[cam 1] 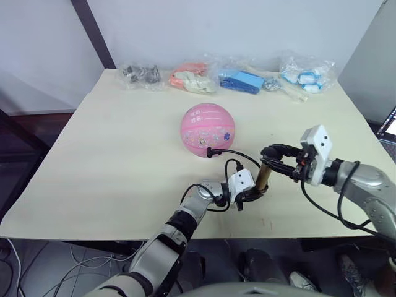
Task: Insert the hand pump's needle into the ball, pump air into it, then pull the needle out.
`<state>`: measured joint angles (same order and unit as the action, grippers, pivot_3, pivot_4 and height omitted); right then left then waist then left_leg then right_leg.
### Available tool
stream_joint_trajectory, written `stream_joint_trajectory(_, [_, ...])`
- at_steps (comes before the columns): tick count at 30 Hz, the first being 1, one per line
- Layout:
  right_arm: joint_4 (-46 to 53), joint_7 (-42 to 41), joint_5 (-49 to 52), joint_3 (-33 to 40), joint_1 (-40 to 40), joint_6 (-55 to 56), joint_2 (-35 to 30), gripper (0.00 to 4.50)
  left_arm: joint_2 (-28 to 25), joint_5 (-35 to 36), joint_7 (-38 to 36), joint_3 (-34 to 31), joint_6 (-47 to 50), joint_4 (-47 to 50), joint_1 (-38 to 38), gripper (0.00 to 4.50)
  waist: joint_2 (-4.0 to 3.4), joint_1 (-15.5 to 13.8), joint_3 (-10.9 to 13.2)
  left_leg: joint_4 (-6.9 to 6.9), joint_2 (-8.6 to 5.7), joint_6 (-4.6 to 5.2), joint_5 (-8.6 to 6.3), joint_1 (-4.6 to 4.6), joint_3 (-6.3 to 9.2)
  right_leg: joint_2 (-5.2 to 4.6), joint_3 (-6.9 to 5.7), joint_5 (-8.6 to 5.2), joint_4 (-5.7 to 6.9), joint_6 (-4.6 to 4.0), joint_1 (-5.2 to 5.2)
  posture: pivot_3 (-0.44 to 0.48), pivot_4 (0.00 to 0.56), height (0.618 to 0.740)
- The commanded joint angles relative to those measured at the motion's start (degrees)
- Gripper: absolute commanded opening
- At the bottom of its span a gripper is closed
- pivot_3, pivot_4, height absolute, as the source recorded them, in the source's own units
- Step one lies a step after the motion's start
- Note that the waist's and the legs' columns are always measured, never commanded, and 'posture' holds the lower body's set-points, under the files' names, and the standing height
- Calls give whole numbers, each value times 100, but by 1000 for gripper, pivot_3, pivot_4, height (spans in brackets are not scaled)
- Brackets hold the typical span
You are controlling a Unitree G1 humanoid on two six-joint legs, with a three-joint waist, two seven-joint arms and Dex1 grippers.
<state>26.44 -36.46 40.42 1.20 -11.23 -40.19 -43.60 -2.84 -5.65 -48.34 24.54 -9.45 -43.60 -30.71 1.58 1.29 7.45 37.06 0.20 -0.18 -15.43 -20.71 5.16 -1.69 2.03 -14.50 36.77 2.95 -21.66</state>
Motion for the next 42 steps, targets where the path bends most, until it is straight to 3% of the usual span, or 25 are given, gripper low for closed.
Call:
stream_joint_trajectory(1, [195, -11, 810, 615, -210, -935, -345, 1906, -110, -213, -34, 101, 144, -220, 152, 1082, -20, -17, 28, 0, -3, 0, 0, -3, 0, -4, 0, 0, -1, 1, -2, 0, 150, 740])
stream_joint_trajectory(9, [97, 393, 2563, 1867, -1844, -2033, -1069, 1906, -95, -202, -41, 102, 135, -251, 133, 1082, -84, -67, 118, 13, -22, 1, 2, -111, -1, -20, 3, 20, 4, -19, -98, 0, 150, 740])
stream_joint_trajectory(17, [-197, 698, 3093, 2045, -2616, -2313, -1411, 1906, -68, -190, -21, 104, 108, -297, 132, 1082, -72, -61, 128, 16, -37, 2, 2, -118, -4, -33, 6, 21, 4, -17, -104, 0, 150, 740])
stream_joint_trajectory(20, [-76, 636, 2787, 1863, -2243, -2203, -1343, 1906, -71, -186, -25, 108, 107, -285, 148, 1082, -72, -61, 128, 16, -36, 2, 2, -118, -3, -33, 6, 21, 6, -16, -104, 0, 150, 740])
stream_joint_trajectory(26, [-21, 380, 1309, 643, -551, -1284, -718, 1906, -77, -165, -44, 104, 124, -249, 154, 1082, -30, -51, 91, 17, -32, 2, 2, -101, -1, -27, 3, 19, 6, -14, -83, 0, 150, 740])
stream_joint_trajectory(35, [-1209, -263, -539, -1163, 305, -49, 75, 1905, -109, -151, -50, 115, 166, -189, 180, 1082, 27, -8, 7, -1, 5, -1, -1, 12, -1, -1, -5, -13, -1, -19, 10, 0, 150, 740])
stream_joint_trajectory(42, [-940, -412, -631, -965, 313, -17, 179, 1905, -165, -150, -76, 103, 204, -108, 202, 1082, 35, -4, -28, -12, 6, -1, 0, 20, 1, 5, -6, -4, -1, -6, 11, 0, 150, 740])
